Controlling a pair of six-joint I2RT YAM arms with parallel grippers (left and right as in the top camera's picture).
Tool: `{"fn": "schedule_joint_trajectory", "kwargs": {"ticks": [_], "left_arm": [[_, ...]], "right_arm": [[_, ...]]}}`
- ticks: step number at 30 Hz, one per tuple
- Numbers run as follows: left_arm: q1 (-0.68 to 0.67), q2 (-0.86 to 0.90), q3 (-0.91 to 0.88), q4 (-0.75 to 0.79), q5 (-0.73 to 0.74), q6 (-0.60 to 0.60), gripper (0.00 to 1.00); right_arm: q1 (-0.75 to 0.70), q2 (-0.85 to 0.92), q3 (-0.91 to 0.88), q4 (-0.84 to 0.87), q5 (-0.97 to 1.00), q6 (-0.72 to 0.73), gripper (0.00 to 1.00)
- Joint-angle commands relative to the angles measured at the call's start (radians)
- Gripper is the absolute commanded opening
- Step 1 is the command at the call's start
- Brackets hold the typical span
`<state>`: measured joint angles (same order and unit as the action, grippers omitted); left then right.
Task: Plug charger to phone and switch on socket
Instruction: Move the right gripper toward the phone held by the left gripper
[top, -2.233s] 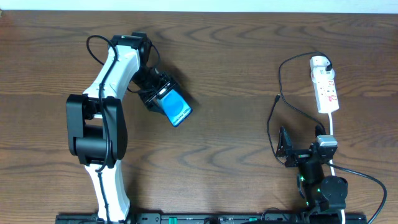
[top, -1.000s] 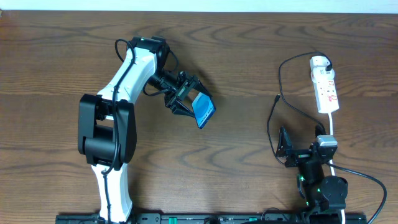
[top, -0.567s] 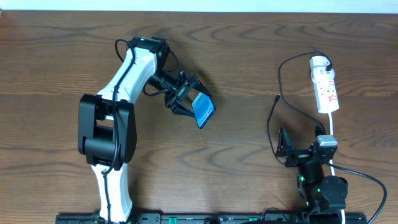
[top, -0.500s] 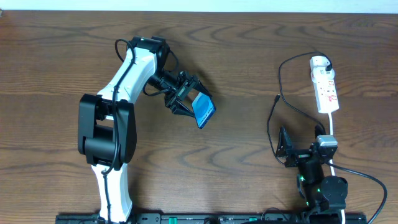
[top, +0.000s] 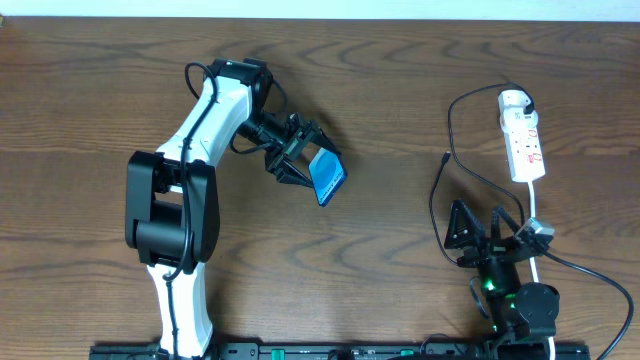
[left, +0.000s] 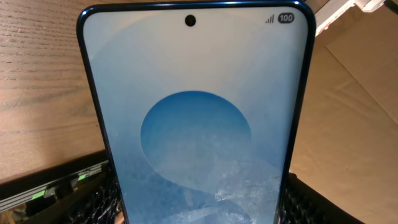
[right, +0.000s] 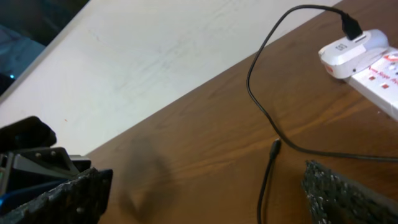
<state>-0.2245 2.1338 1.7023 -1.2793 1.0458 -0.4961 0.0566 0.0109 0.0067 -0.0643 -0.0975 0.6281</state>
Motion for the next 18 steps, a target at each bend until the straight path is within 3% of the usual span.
{"fn": "schedule_joint_trajectory", "kwargs": {"ticks": [1,18], "left_arm": [[0.005,-0.038,-0.002,-0.006,0.047,0.017,0.65],[0.004,-0.038,-0.002,-0.018,0.045,0.04,0.65]], "right_arm": [[0.003,-0.004,-0.001,-0.003,-0.006,0.055,0.99],[0.003,0.029,0.087,-0.023,-0.205,0.148,0.99]]}}
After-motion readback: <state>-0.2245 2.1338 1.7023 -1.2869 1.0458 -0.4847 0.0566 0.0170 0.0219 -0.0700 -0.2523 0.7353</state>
